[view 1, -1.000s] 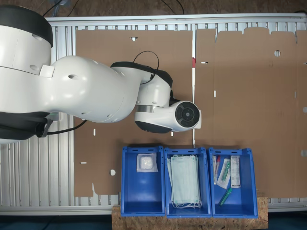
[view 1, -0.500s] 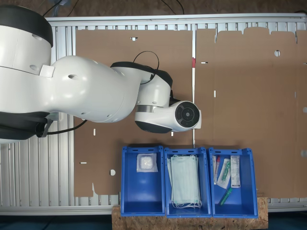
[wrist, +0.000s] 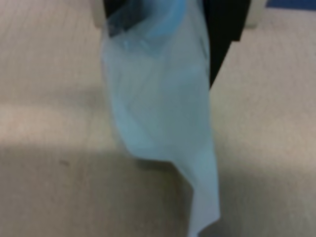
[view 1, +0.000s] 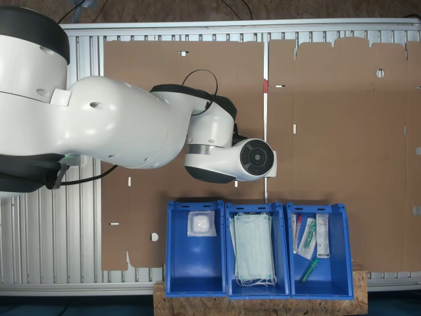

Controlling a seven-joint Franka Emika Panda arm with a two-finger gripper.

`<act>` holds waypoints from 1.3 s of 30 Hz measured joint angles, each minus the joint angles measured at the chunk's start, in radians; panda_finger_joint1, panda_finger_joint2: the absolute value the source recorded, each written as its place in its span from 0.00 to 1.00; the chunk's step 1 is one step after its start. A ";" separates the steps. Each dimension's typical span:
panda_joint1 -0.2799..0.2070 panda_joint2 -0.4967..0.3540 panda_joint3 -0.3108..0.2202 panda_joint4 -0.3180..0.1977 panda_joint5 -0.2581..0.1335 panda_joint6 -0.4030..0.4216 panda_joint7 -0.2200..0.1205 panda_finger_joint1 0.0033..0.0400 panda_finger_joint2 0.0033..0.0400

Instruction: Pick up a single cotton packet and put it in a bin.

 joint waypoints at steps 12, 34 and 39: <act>0.000 -0.108 0.000 -0.004 0.000 -0.076 0.000 0.05 0.05; 0.000 -0.296 -0.053 -0.047 0.000 -0.211 -0.084 0.05 0.05; 0.000 -0.311 -0.087 -0.061 0.000 -0.226 -0.125 0.05 0.05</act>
